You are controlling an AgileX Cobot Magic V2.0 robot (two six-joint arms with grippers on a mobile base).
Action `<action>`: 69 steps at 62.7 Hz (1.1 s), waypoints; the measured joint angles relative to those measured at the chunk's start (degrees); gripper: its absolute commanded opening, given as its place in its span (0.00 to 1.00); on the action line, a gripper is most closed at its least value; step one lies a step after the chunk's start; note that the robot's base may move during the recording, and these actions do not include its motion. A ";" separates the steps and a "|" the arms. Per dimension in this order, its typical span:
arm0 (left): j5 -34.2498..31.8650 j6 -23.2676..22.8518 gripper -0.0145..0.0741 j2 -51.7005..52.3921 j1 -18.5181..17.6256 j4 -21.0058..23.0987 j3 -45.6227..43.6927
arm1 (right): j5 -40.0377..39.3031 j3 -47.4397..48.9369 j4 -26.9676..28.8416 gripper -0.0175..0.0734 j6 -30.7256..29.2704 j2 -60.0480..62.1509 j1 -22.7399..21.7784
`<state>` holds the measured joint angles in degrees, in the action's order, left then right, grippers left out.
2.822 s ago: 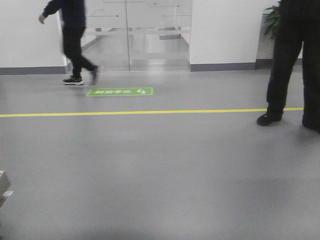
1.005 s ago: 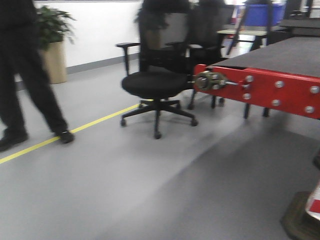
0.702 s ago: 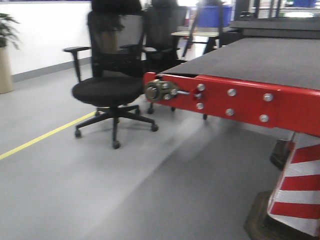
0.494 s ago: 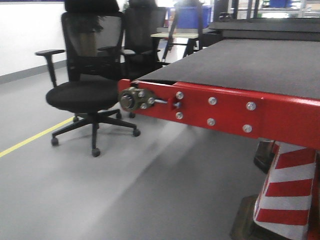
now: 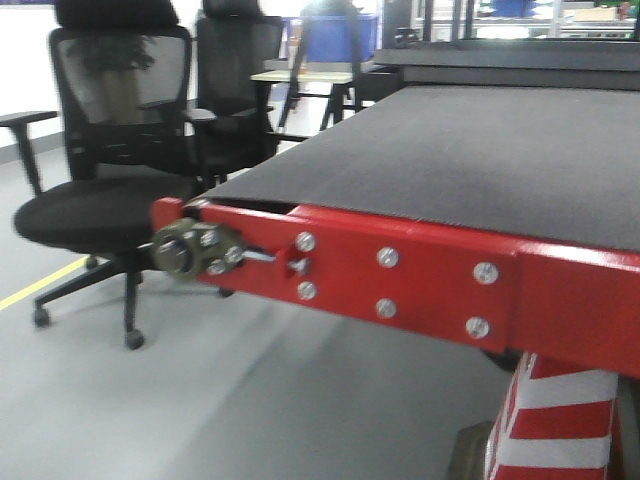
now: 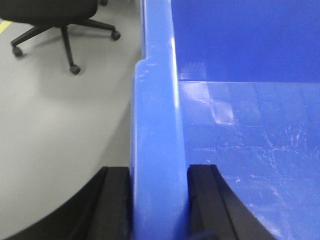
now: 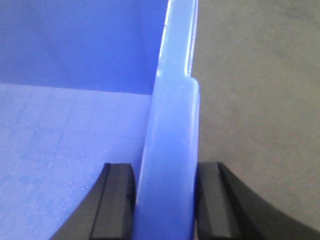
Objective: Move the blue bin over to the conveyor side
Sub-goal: 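Drive up to the red-framed conveyor holding the blue bin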
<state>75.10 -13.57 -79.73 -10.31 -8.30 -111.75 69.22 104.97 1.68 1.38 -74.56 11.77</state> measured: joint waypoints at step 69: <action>-0.43 0.00 0.14 0.00 0.00 0.00 0.00 | -0.11 0.00 0.01 0.11 0.11 0.00 0.00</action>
<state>74.67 -13.57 -79.73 -10.31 -8.30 -111.75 69.11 104.97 1.69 1.49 -74.56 11.77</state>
